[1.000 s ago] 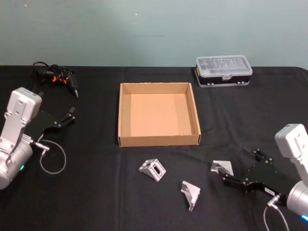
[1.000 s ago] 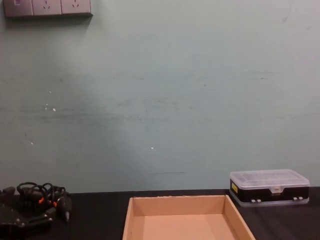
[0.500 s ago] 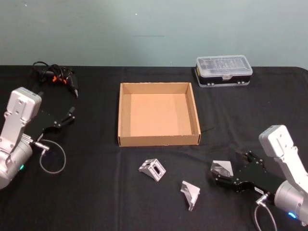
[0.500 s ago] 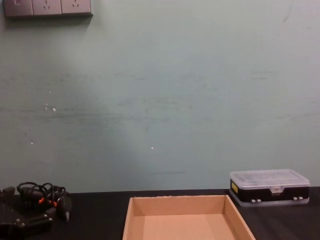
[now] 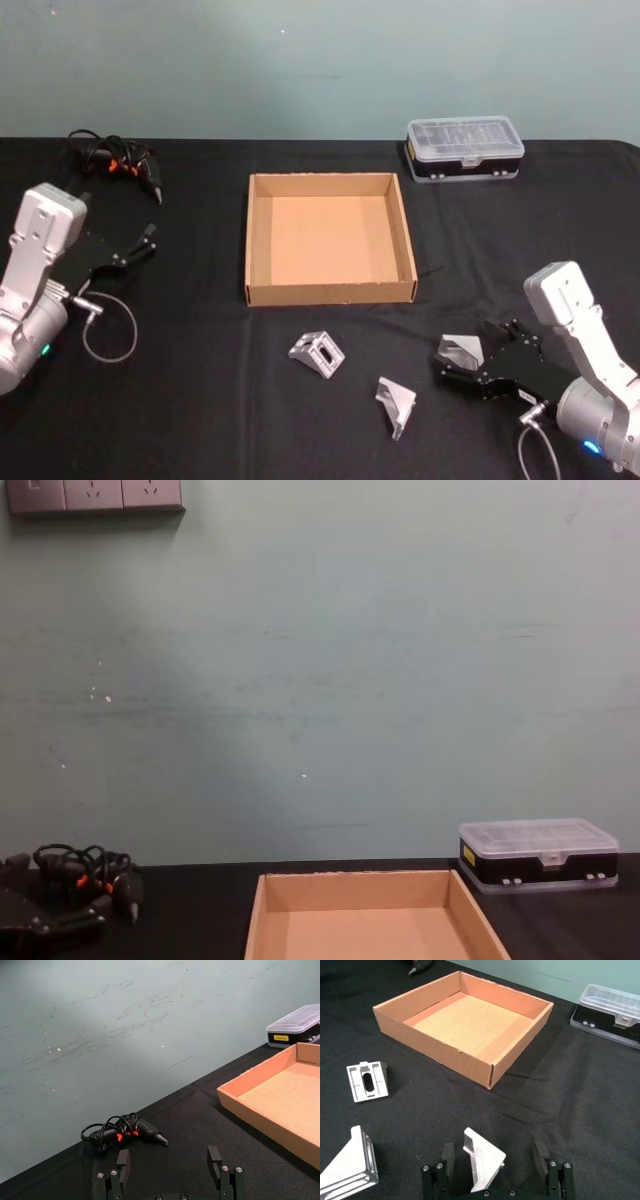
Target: Use one hand to pick up the angle iron from the table and place it into the box.
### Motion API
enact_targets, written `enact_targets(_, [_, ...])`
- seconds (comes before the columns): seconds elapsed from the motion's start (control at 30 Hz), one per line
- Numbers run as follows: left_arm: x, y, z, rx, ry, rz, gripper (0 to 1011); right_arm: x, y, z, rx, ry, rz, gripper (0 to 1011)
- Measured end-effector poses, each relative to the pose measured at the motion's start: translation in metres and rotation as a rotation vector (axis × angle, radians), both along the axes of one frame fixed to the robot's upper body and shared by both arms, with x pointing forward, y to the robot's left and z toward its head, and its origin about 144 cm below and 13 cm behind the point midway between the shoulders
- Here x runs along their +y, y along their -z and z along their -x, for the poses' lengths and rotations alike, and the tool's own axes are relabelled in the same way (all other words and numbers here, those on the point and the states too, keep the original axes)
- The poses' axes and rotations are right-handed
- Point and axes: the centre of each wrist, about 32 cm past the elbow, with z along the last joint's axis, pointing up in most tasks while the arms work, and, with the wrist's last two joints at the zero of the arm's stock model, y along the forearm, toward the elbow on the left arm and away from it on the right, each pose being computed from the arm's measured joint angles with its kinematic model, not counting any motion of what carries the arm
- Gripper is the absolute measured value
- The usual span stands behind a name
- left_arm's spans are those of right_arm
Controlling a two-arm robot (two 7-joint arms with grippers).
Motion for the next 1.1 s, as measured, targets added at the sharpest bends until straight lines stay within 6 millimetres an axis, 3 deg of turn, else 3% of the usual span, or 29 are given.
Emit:
enact_targets(0.27, [0.0000,0.0000,0.0000,0.000,0.000,0.000,1011,-0.0007,-0.0005,0.0001,-0.004,-0.002,0.002,964])
enact_targets(0.63, [0.0000,0.0000,0.0000,0.000,0.000,0.000,1011,-0.0011,-0.0011,0.0003,-0.008,-0.003,0.002,681])
enact_targets(0.97, [0.0000,0.0000,0.0000,0.000,0.000,0.000,1011,-0.0012,-0.0014,0.0003,-0.010,-0.004,0.001,333])
enact_targets(1.1, [0.0000,0.0000,0.0000,0.000,0.000,0.000,1011,-0.0012,-0.0014,0.0003,-0.010,-0.004,0.001,302])
